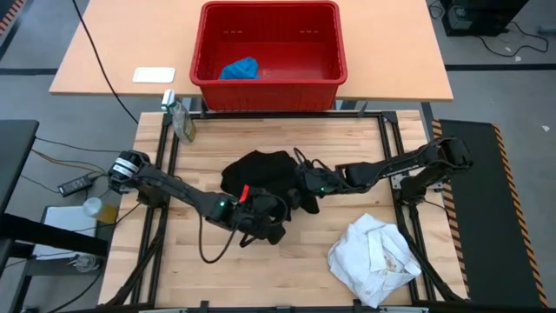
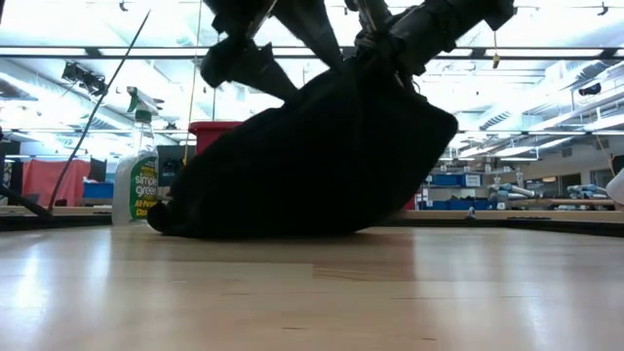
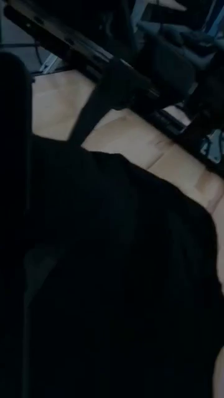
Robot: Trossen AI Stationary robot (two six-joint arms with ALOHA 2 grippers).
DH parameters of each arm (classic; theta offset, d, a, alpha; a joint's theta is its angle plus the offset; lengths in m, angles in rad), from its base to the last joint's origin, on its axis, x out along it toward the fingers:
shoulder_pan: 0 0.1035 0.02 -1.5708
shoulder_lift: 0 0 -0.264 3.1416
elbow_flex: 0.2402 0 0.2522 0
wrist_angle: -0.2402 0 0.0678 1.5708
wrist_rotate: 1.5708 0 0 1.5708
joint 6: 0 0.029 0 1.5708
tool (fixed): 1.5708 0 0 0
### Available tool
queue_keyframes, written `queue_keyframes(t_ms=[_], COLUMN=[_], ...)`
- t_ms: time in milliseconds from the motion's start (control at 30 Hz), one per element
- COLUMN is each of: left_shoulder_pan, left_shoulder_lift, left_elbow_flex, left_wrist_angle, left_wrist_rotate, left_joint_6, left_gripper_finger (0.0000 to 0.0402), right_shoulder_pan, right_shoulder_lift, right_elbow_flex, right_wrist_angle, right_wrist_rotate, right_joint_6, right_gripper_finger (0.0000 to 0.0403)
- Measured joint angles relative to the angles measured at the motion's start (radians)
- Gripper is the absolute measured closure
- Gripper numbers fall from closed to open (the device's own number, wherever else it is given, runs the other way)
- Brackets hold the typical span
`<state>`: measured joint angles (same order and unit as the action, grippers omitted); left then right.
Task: Fold laundry
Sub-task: Fold the black shirt
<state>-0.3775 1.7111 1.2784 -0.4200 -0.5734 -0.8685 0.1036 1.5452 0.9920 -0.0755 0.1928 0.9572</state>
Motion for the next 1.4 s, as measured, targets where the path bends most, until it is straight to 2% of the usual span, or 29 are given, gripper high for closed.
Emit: queue_keyframes(t_ms=[200, 500, 633, 800, 933, 1000, 1167, 1267, 1400], left_shoulder_pan=[0.000, 0.052, 0.065, 0.018, -0.025, -0.024, -0.004, -0.022, -0.061], left_shoulder_lift=[0.000, 0.000, -0.002, -0.005, -0.005, -0.005, -0.005, -0.005, 0.008], left_elbow_flex=[0.016, 0.018, 0.026, 0.119, 0.150, 0.149, 0.152, 0.170, 0.171], left_wrist_angle=[-0.001, -0.168, -0.183, -0.309, -0.369, -0.364, -0.293, -0.279, -0.298], left_wrist_rotate=[-0.036, -0.060, -0.056, -0.076, -0.149, -0.140, -0.017, -0.015, -0.074], left_joint_6=[0.074, 0.190, 0.217, 0.320, 0.364, 0.337, 0.166, 0.056, -0.073], left_gripper_finger=[0.0083, 0.0083, 0.0083, 0.0092, 0.0106, 0.0109, 0.0111, 0.0111, 0.0111], right_shoulder_pan=[-0.026, -0.017, -0.003, 0.009, 0.004, 0.000, -0.002, -0.002, -0.006], right_shoulder_lift=[0.000, 0.000, 0.000, -0.009, -0.012, -0.012, -0.012, -0.012, -0.012], right_elbow_flex=[0.006, 0.006, 0.006, 0.006, 0.006, 0.006, 0.006, 0.006, 0.006], right_wrist_angle=[0.028, 0.101, 0.081, -0.009, -0.002, 0.003, 0.004, 0.007, 0.039], right_wrist_rotate=[-0.023, -0.123, -0.169, -0.170, -0.165, -0.164, -0.150, -0.123, -0.082], right_joint_6=[-0.014, -0.050, -0.063, -0.068, -0.073, -0.067, -0.022, -0.009, 0.027], right_gripper_finger=[0.0388, 0.0388, 0.0388, 0.0388, 0.0388, 0.0388, 0.0388, 0.0388, 0.0388])
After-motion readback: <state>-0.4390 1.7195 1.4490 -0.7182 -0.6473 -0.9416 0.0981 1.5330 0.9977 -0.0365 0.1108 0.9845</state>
